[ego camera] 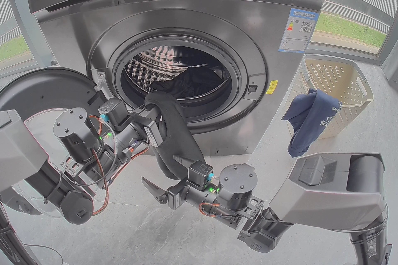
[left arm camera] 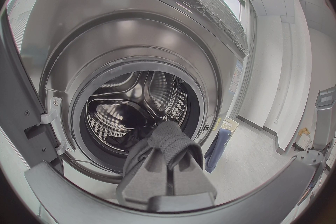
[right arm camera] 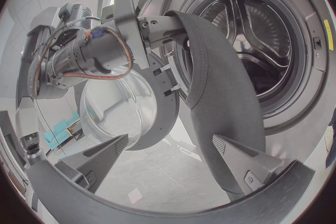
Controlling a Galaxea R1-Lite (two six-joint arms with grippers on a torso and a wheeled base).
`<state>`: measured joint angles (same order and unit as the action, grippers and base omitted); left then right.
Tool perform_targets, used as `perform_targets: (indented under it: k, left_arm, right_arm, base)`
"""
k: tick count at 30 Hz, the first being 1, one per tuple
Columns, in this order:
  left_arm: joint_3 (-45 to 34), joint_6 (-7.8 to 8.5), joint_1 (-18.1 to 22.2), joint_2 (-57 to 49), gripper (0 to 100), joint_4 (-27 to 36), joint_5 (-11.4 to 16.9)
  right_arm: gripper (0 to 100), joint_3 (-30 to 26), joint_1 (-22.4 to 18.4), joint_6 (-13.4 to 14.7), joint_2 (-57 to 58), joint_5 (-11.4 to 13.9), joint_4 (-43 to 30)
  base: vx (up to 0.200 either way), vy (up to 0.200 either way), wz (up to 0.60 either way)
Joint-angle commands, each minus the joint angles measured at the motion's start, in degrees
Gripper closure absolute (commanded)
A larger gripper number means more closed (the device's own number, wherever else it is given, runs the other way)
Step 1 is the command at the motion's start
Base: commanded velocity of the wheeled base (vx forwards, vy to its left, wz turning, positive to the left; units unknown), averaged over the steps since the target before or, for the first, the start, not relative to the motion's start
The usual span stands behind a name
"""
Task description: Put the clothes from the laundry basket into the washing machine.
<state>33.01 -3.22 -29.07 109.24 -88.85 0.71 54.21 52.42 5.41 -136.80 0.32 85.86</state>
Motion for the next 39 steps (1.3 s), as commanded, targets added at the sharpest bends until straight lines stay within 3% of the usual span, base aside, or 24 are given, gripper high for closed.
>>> perform_targets:
  k: [1, 5, 16, 27, 28, 39]
  left_arm:
    - [0.1, -0.03, 0.1, -0.2, 100, 0.0, 0.0]
    - [-0.1, -0.12, 0.0, -0.5, 100, 0.0, 0.1]
    - [-0.9, -0.21, -0.4, -0.8, 100, 0.0, 0.1]
    - [-1.1, -0.21, -0.3, -0.7, 100, -0.1, 0.1]
    - [-1.1, -0.21, -0.3, -0.6, 100, 0.0, 0.1]
    - [-1.1, -0.3, 0.2, -0.3, 100, 0.0, 0.0]
  right_arm:
    - [0, 3.2, -0.4, -0.1, -2.6, -0.2, -0.9]
    - [0, 7.2, -3.3, -2.4, -5.1, -0.7, -1.5]
    - [0, 12.8, -7.2, -3.6, -5.4, -0.8, -4.7]
    - [0, 13.5, -9.3, -3.9, -4.9, -2.3, -5.3]
    - [100, 13.5, -9.3, -3.9, -4.9, -2.3, -5.3]
    - [100, 12.5, -9.2, -3.9, -1.9, -2.3, -5.3]
  base:
    - [0.0, 0.0, 0.0]
    - [0.0, 0.0, 0.0]
    - [0.0, 0.0, 0.0]
    - [0.0, 0.0, 0.0]
    - [0.0, 0.0, 0.0]
    - [0.0, 0.0, 0.0]
